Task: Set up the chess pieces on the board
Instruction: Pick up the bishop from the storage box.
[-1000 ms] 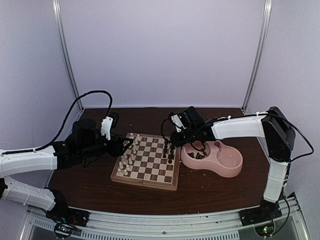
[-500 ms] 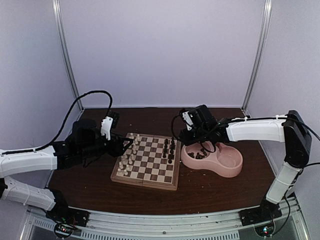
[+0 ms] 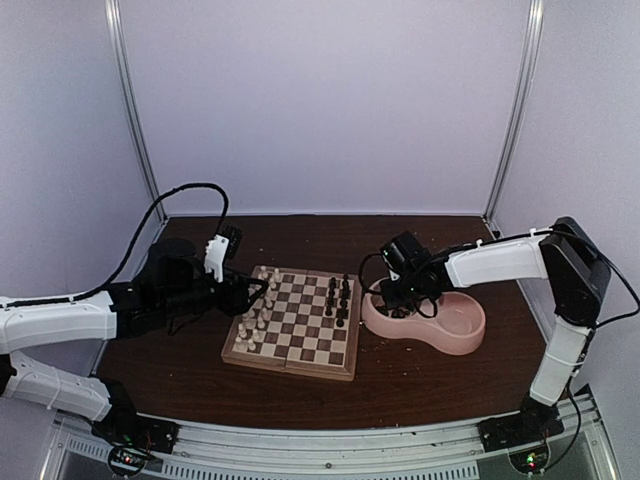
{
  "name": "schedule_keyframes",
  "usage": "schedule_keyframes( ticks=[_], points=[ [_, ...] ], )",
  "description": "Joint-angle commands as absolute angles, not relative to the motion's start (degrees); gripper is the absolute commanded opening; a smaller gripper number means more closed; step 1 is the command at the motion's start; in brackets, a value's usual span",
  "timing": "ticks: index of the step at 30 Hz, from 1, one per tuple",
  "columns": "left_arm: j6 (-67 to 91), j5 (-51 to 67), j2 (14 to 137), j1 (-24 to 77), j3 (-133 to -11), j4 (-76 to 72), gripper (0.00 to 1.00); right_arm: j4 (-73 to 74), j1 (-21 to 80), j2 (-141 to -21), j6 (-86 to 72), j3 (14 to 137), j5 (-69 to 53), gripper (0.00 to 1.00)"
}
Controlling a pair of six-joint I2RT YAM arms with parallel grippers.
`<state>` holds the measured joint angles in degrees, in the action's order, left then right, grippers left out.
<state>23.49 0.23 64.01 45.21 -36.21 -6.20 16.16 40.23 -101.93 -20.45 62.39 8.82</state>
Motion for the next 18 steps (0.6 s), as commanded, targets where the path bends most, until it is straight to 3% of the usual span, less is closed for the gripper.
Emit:
schedule_keyframes(
  ticks=[1, 6, 10, 13, 18],
  points=[
    [22.67, 2.36, 64.86, 45.4, -37.0, -8.61, 0.55, 18.05, 37.59, -106.87, -22.87, 64.35, 6.36, 0.44],
    [22.85, 2.75, 64.97, 45.44, -37.09, -8.7, 0.55, 18.65, 36.68, -110.83, -23.61, 66.21, 2.26, 0.39],
    [22.87, 2.84, 65.21, 45.44, -37.16, -8.59, 0.55, 17.79, 36.56, -109.41, -23.6, 65.9, 0.28, 0.21],
    [22.85, 2.85, 65.3, 45.44, -37.25, -8.51, 0.55, 15.67, 36.61, -105.96, -23.4, 63.82, 0.11, 0.14],
    [22.77, 2.7, 64.88, 45.44, -37.27, -8.32, 0.55, 12.62, 36.65, -99.86, -22.98, 60.33, -1.53, 0.09]
  ],
)
